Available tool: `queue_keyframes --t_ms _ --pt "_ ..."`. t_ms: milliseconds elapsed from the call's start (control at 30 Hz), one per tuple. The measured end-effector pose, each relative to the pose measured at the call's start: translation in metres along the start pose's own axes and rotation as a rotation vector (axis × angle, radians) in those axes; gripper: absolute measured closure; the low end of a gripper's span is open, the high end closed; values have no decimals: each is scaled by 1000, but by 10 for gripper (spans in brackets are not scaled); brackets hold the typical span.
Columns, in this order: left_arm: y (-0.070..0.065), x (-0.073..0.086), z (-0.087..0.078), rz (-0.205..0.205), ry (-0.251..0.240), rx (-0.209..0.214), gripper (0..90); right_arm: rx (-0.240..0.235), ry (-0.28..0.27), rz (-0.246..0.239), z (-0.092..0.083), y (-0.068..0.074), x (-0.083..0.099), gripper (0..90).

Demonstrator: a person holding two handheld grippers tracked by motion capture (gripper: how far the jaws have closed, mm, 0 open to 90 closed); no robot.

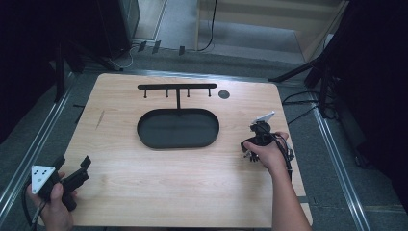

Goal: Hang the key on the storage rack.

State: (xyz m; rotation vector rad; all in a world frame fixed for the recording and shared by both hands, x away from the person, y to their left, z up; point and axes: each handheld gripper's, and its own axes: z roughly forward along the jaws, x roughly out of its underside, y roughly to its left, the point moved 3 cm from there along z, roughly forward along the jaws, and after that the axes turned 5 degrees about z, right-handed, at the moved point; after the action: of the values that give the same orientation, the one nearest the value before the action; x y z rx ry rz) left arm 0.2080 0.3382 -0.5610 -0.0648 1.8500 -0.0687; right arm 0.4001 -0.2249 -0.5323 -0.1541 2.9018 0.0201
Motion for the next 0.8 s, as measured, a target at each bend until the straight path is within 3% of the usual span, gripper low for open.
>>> queue_keyframes --t_ms 333,367,400,433,500,533,600,800 --pt "0 0 0 -1 4 4 141 -61 25 -18 5 -5 7 285" --pt "0 0 0 -2 3 4 141 -66 26 -15 3 -6 7 379" --pt "0 0 0 -2 3 4 141 -66 26 -15 3 -6 7 379" --pt "0 0 0 -3 3 4 141 -77 21 -10 2 -7 7 463" --pt "0 0 1 3 7 -1 141 -134 47 11 -2 -13 8 694" --pt "0 0 0 5 9 -2 141 -153 55 15 -2 -16 8 727" --pt "0 0 0 6 9 -1 141 -195 55 37 -7 -19 8 900" --pt "1 0 1 0 9 3 141 -156 48 -5 -22 -23 6 900"
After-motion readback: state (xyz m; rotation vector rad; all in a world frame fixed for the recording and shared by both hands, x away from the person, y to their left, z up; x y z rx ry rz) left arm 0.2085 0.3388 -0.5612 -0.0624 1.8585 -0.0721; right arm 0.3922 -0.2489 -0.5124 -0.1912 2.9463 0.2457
